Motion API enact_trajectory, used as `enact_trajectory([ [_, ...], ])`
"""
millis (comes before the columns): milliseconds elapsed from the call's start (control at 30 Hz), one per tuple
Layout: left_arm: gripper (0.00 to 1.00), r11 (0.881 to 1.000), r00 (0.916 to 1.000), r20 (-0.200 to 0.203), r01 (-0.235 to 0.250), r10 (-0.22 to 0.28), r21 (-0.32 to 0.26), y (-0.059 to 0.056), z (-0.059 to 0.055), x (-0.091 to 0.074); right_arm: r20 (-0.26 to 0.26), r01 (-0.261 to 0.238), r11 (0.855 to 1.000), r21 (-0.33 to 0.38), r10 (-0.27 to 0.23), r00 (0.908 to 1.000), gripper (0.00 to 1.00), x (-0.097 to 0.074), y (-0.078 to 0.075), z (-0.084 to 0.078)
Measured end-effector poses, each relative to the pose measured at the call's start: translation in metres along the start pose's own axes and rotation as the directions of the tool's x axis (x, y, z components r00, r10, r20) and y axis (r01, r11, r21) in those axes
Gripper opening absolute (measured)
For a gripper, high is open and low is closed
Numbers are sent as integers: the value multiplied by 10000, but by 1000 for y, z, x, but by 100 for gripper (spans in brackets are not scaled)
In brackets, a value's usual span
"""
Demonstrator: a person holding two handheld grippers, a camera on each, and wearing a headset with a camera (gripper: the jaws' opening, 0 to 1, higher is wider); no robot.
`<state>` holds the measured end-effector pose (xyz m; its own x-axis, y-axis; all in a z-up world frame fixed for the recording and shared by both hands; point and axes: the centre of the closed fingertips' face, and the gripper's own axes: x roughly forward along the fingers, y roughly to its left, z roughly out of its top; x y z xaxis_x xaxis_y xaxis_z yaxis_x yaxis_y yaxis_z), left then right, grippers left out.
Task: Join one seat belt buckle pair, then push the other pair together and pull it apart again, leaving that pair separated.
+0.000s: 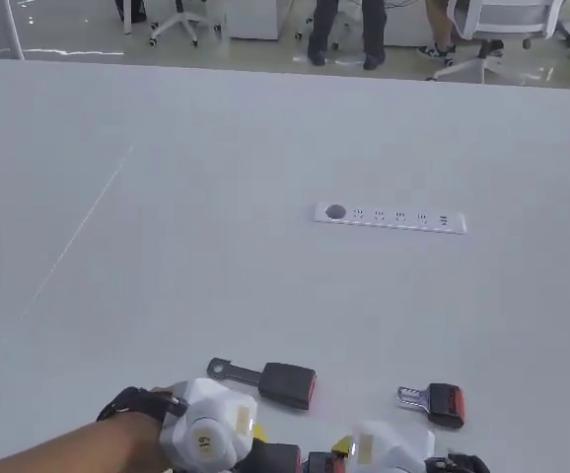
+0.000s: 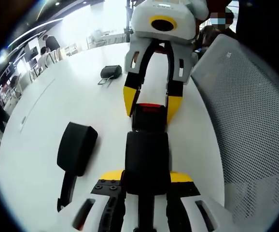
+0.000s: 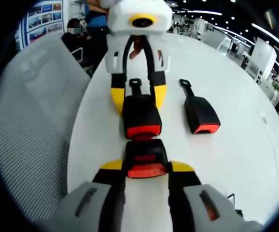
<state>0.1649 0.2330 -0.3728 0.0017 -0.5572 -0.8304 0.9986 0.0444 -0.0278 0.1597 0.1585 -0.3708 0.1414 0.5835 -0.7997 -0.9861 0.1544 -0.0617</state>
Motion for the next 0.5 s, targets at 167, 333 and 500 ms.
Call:
enact_trajectory([
  [167, 32, 10000, 9998, 220, 30, -28, -57, 0, 2, -1, 324, 483, 9981, -371, -471, 9984, 33, -2, 1, 1],
  [333, 32, 9998, 9989, 459, 76, -68, -169, 0, 2, -1, 488, 339, 9994, 3, -339, 9982, 33, -3, 1, 0],
  [500, 32, 9999, 9989, 454, 94, -92, -56, -1, 3, -1, 648, 297, 9991, 287, -315, 9974, 33, -4, 2, -1],
])
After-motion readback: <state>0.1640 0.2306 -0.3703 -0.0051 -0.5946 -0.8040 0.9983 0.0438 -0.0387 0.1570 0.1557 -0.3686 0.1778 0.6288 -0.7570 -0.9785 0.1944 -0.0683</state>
